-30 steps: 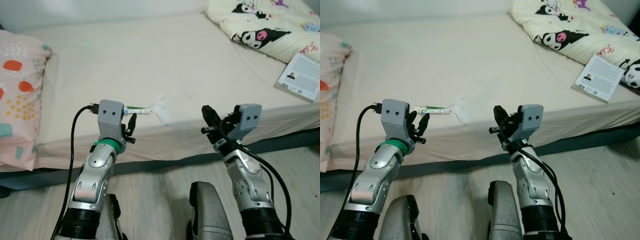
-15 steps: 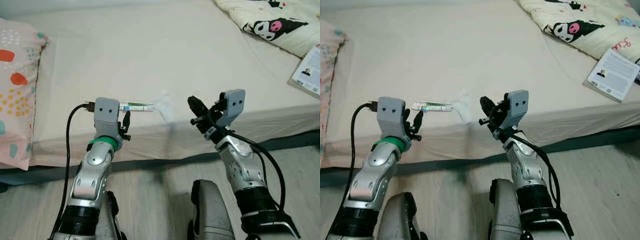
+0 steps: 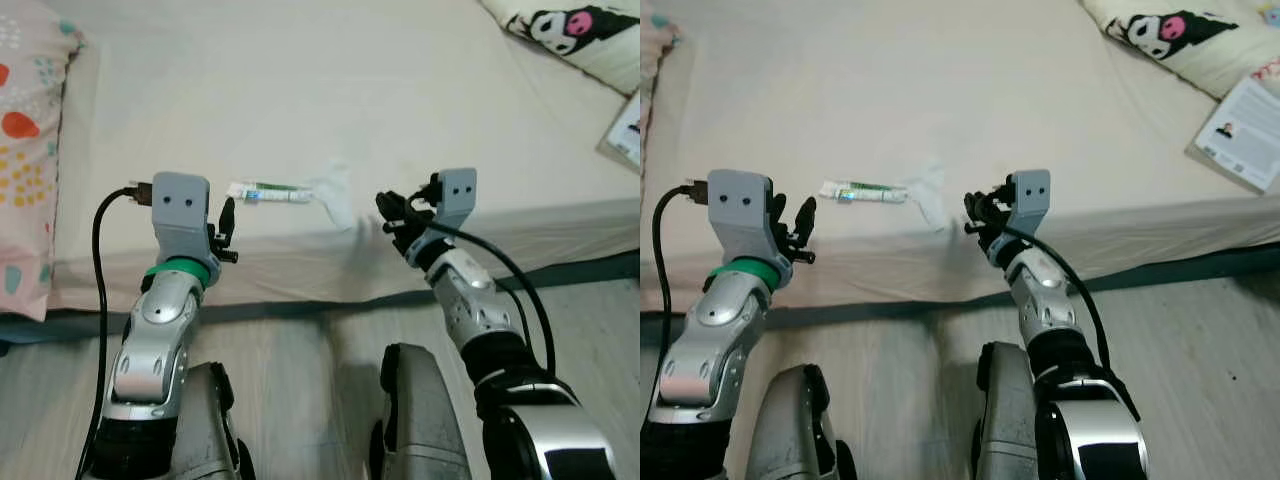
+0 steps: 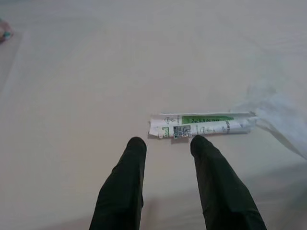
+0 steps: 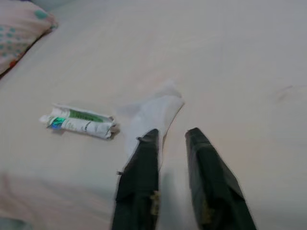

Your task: Clean up the room

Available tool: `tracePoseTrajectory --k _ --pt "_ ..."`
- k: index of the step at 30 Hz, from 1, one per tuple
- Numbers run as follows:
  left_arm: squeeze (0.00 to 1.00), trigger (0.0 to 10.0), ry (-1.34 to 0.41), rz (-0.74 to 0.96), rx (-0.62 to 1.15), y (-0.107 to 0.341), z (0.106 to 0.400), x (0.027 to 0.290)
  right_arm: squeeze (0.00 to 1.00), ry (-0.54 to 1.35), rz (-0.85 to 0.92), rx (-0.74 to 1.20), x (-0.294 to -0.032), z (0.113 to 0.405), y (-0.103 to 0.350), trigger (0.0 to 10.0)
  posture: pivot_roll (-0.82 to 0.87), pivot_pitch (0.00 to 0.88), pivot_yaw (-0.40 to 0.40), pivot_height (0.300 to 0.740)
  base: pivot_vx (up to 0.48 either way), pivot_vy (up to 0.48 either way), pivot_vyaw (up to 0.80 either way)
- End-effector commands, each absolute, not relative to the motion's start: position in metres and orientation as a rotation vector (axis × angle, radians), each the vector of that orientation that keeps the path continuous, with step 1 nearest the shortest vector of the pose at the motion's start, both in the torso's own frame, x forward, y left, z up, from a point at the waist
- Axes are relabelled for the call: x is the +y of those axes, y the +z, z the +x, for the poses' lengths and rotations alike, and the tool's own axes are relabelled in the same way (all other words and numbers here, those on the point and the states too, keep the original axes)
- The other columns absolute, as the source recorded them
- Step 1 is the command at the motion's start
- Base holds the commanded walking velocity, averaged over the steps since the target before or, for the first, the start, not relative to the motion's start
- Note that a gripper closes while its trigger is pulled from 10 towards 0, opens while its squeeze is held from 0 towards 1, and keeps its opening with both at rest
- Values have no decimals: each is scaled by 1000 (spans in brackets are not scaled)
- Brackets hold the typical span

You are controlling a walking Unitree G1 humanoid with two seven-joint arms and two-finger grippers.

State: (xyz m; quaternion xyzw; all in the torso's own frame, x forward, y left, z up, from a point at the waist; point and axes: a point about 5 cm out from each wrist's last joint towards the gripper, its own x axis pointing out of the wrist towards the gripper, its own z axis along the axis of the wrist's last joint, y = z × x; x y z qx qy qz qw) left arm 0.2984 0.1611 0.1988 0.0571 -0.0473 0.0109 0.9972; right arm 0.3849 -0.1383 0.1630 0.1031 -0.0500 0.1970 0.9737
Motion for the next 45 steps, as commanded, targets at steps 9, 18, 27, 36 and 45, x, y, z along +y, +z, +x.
tracePoseTrajectory --k 9,18,27,36,45 --pt "0 10000 42 147 -79 205 277 169 1000 419 171 -82 -133 395 171 10000 172 338 52 517 0 0 0" --pt "0 10000 83 142 -57 208 253 169 0 417 -13 -29 -125 401 176 10000 249 382 19 517 0 0 0" --pt "0 10000 131 134 -36 209 236 171 0 380 -172 60 -123 403 167 10000 300 422 4 517 0 0 0" --pt "0 10000 125 128 -11 210 234 169 0 286 -171 90 -133 405 166 0 283 413 18 517 0 0 0" --pt "0 10000 -68 80 5 210 236 153 0 250 -120 66 -146 406 172 0 243 352 13 517 0 0 0"
